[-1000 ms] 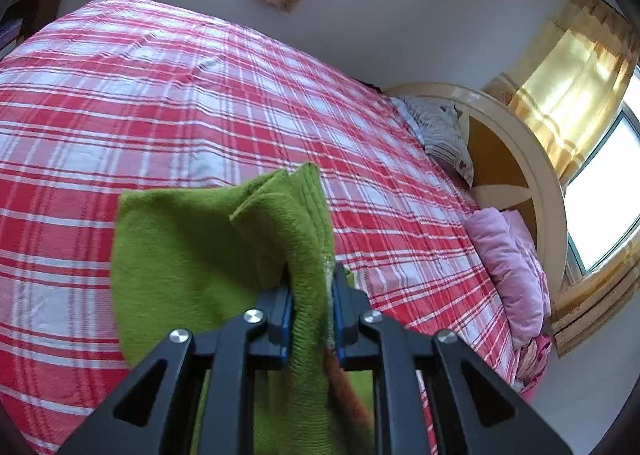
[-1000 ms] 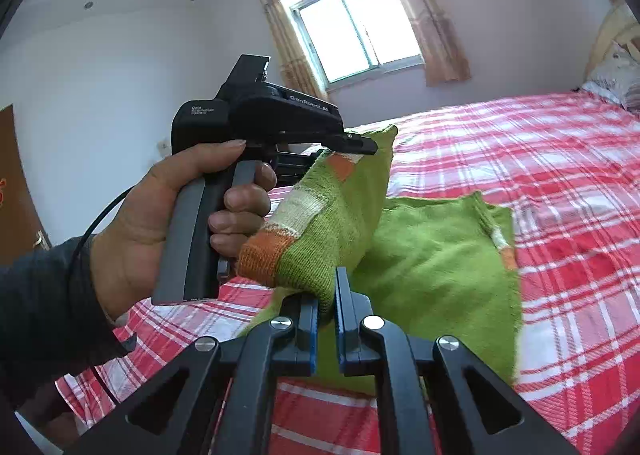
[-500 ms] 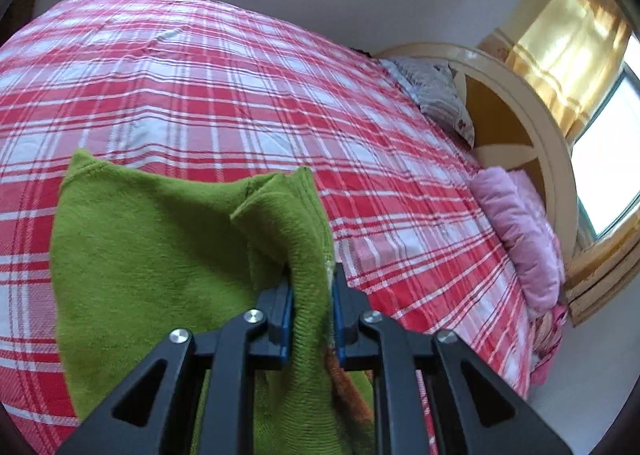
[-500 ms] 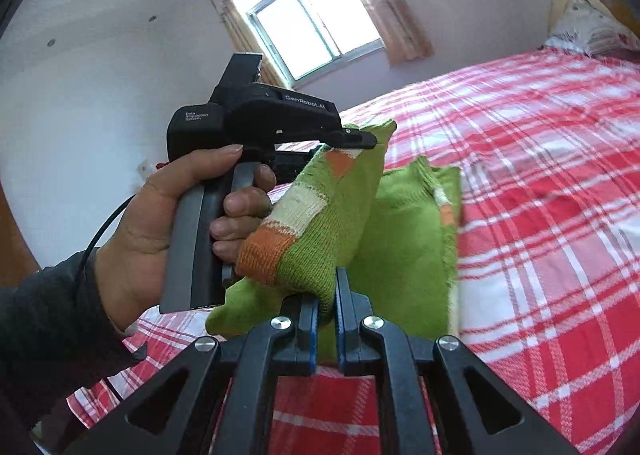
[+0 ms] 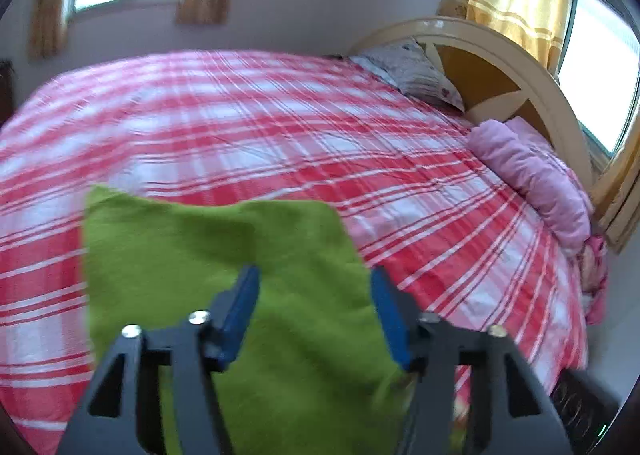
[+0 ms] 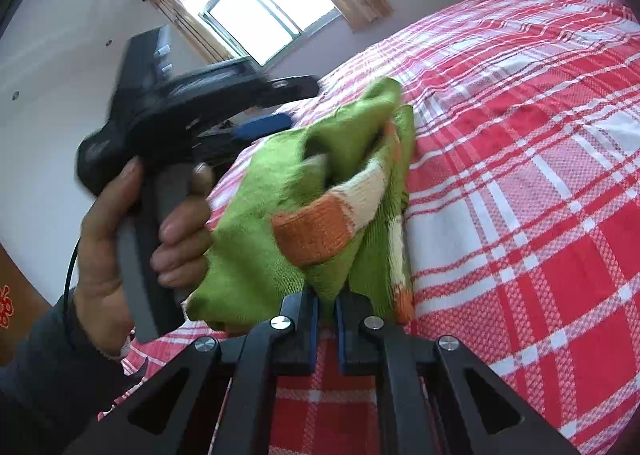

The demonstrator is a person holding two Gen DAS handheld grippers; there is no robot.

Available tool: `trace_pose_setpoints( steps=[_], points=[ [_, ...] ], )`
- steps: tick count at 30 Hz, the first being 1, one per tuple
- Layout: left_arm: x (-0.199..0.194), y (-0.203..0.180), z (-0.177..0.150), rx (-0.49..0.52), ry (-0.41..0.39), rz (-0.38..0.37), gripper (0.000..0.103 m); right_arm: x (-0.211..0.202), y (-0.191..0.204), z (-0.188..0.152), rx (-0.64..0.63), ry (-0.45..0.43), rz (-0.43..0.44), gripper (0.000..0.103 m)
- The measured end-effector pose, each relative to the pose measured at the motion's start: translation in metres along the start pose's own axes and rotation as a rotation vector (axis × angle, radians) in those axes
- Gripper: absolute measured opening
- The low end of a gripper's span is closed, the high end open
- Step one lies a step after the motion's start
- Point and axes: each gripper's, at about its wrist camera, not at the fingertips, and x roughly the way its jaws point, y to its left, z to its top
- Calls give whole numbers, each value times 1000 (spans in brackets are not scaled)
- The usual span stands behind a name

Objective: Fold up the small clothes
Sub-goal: 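Open both grippers to lay the fold down on the sweater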

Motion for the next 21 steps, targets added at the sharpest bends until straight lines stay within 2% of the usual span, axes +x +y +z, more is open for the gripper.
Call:
trace_pose_setpoints(
  steps=[3,4,5,7,8,9,10,12,14,18,21],
  points=[
    [-17,18,-20,25,-18,83,62,-1,-1,-3,7,14,-4,8],
    [-22,24,-31,45,-16,137,63,-2,-1,-4,11,16,1,8],
    [-25,28,-37,54,-16,167,67,-4,-2,-5,17,14,8,11],
    [-33,38,-54,63,-25,205,68,-10,-6,-6,44,0,-2,24],
    [-36,43,-62,60,-25,213,71,-14,-8,-6,57,-18,-14,33],
    [-36,47,-68,53,-19,216,73,-22,-10,-6,72,-59,-34,39],
    [-36,51,-74,42,-9,214,73,-29,-9,-6,76,-94,-64,40],
    [-34,57,-82,12,-6,201,76,-44,-1,-1,51,-172,-137,41],
    [-31,60,-87,-11,-4,192,80,-50,11,7,-4,-206,-163,41],
    [-34,67,-92,-53,-5,169,85,-41,51,37,-153,-179,-159,41],
    [-37,74,-99,-98,3,162,91,-7,75,58,-240,-72,-140,41]
  ],
)
